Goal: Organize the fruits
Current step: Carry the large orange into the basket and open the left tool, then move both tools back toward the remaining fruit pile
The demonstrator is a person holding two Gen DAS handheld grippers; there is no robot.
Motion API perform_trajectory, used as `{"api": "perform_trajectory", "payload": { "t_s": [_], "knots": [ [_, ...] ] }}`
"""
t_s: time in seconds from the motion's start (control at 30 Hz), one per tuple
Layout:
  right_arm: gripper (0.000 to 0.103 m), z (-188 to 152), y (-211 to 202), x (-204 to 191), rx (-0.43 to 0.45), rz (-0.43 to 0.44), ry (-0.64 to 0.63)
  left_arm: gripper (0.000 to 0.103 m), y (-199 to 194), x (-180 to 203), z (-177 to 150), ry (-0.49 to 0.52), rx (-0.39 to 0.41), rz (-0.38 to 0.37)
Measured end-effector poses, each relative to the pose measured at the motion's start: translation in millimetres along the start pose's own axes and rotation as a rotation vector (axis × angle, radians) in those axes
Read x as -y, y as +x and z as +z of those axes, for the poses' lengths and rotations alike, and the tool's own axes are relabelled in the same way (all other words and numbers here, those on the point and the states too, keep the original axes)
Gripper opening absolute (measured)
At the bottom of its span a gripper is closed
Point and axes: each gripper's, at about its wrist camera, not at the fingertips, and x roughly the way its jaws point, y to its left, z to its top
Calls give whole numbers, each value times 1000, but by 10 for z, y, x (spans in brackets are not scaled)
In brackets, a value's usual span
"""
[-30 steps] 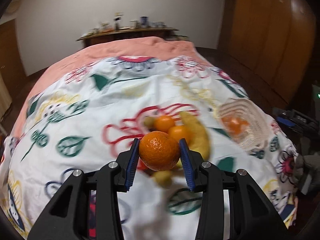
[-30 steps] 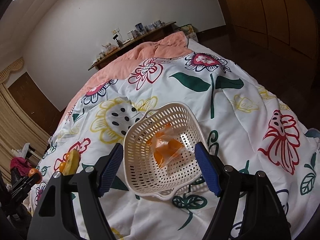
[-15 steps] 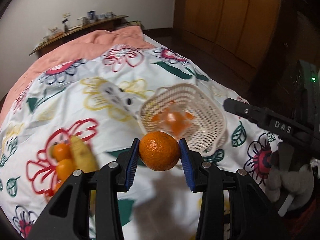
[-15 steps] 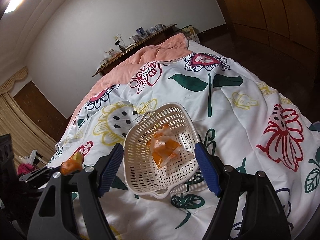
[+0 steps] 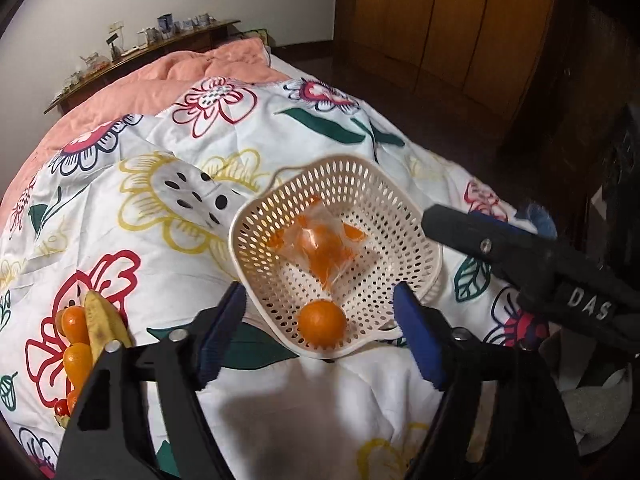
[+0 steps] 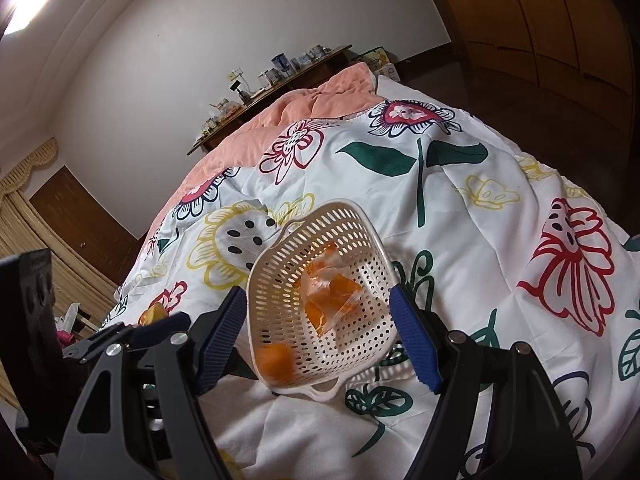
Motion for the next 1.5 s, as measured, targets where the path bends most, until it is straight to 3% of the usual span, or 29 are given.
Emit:
{"api": "perform_trajectory", "payload": {
  "t_s": [0.23, 0.33, 0.6, 0.83, 1.23, 1.5],
  "knots": [
    [74, 10, -50, 30, 26, -12, 17, 78, -85, -6, -42, 10, 29, 28],
    [76, 16, -90, 58, 41, -16, 26, 86, -152, 22, -66, 24, 54, 50],
    [77, 14, -141, 22, 50, -16, 18, 95, -375, -128, -169, -31, 106, 71],
    [79, -62, -77, -247, 19, 7, -36, 98, -647, -523, -295, -142, 169, 104],
    [81, -215, 0, -697, -35, 32, -130, 100, -1242, -1467, -705, -344, 255, 264],
    [88, -446, 65, -1356, -73, 35, -335, 100, -1483, -2010, -1023, -454, 287, 346]
  ]
}}
